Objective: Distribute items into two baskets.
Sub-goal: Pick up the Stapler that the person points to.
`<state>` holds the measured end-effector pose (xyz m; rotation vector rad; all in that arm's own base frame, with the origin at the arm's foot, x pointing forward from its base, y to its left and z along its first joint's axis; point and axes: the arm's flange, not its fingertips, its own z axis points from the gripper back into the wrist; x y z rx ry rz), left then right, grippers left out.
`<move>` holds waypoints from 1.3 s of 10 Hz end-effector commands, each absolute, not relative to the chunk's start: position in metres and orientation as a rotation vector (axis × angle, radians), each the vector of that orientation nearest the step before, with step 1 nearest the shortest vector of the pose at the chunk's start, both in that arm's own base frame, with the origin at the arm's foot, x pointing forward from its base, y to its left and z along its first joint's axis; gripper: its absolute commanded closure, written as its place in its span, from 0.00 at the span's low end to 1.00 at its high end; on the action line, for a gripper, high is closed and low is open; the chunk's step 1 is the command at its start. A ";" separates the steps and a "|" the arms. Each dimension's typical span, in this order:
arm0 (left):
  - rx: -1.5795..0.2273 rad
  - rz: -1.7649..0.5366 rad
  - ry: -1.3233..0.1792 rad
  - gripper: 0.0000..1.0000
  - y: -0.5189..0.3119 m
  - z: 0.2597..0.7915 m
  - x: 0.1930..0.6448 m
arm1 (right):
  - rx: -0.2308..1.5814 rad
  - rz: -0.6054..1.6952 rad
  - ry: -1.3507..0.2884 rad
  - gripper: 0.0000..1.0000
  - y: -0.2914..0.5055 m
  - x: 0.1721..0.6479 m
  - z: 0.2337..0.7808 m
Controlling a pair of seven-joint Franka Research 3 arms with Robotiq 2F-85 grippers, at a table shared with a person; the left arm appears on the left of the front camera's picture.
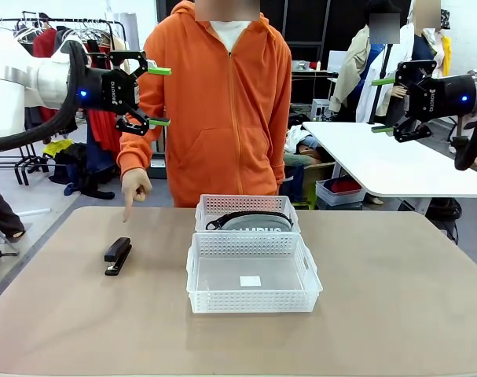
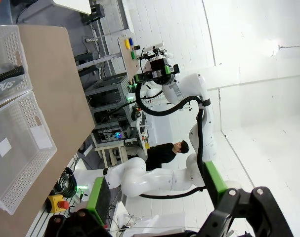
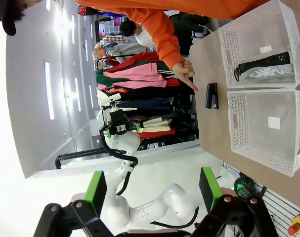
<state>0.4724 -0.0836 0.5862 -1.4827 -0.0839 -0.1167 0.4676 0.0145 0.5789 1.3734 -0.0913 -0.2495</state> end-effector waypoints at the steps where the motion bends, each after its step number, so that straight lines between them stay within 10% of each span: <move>1: -1.485 -0.119 -0.085 0.00 -0.084 0.588 0.470 | 1.380 -0.265 -0.096 0.00 0.016 0.465 0.582; 9: -1.483 -0.117 -0.084 0.00 -0.084 0.586 0.472 | 1.380 -0.265 -0.096 0.00 0.016 0.465 0.582; 13: -1.069 -0.103 -0.136 0.00 -0.081 0.591 0.475 | 1.380 -0.265 -0.096 0.00 0.016 0.465 0.582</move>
